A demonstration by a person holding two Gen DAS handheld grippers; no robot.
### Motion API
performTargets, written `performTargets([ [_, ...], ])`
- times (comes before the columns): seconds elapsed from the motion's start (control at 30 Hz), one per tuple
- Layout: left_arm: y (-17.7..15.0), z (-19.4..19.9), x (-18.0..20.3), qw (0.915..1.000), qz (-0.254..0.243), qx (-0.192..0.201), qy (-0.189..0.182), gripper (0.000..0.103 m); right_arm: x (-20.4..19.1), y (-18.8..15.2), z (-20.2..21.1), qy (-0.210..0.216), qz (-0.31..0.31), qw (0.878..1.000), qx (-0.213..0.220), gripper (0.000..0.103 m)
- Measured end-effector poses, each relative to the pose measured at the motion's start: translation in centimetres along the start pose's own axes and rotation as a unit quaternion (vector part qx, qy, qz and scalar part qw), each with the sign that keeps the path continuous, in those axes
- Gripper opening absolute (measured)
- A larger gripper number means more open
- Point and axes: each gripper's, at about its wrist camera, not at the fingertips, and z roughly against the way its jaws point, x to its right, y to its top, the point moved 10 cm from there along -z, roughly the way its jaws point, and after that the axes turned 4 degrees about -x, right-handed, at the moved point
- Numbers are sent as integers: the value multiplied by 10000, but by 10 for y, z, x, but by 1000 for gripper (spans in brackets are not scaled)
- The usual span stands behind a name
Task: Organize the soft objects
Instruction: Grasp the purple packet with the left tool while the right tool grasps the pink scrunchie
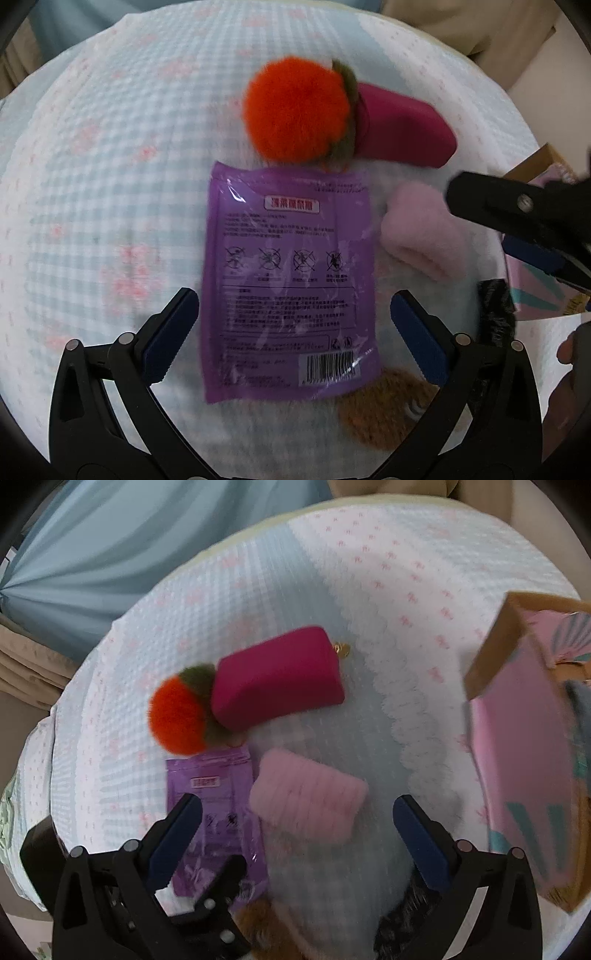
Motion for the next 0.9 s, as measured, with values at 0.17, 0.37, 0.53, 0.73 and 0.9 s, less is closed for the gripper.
performTargets([
  [0.17,0,-17,3,9998,-42,19,210,103,5,4,-21,4,-44,9998,-177,95],
  [0.37,-1,-34,20,9971,-429,-22,634,102,12,-1,-43,-29,-83,9992,-382,78],
  [0.53,2,-29,19,9980,-311,20,555,78,8,-2,-42,-101,134,9994,-288,64],
  [0.73,1,-23,16,9981,-264,58,551,49,3,-1,-42,-75,178,9995,-232,51],
  [0.9,3,-16,10,9990,-54,107,440,32,0,-1,-37,-76,232,9996,-139,39],
])
